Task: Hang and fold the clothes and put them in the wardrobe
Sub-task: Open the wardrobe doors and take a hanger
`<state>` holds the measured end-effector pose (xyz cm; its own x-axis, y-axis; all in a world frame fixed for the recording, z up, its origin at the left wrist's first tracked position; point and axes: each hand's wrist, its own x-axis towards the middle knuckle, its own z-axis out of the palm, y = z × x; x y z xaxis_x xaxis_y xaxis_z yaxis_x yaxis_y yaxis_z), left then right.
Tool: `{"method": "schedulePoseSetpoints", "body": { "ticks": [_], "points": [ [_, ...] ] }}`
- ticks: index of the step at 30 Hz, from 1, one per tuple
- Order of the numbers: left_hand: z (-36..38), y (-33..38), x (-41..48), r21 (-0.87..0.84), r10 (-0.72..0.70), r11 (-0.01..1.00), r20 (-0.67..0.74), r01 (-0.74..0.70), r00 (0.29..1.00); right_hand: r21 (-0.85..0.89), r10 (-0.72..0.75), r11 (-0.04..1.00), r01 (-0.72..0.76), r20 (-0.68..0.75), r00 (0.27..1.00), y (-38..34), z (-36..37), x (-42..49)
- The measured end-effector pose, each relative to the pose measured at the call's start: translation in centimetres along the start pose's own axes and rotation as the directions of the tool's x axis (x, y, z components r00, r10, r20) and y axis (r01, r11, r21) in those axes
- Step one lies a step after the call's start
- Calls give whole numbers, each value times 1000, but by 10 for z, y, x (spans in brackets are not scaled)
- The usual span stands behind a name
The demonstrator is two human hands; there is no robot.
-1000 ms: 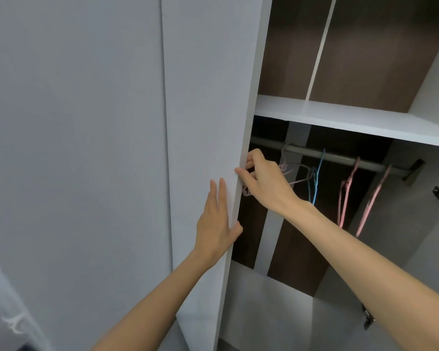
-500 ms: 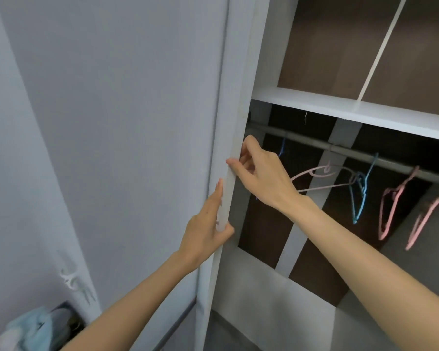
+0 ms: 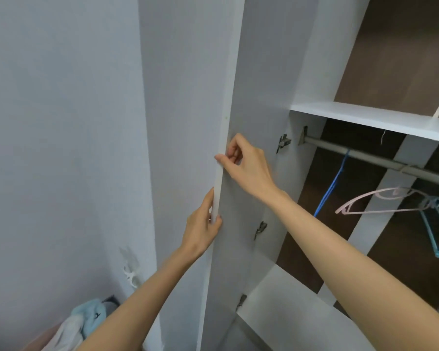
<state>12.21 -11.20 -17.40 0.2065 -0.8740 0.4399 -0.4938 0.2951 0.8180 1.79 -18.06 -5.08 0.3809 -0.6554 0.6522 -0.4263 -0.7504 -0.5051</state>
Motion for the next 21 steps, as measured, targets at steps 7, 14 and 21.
{"method": "schedulePoseSetpoints", "body": {
  "ticks": [7,14,21],
  "points": [
    [-25,-19,16,43,-34,998,-29,35,999,24,-4,1000,3,51,999,-10,28,18],
    [-31,-38,24,72,-35,997,-21,36,999,25,-1,1000,-2,132,991,-6,29,18],
    [-37,-22,16,60,-118,991,-80,123,990,41,30,998,-40,213,977,-3,18,0]
  ]
}}
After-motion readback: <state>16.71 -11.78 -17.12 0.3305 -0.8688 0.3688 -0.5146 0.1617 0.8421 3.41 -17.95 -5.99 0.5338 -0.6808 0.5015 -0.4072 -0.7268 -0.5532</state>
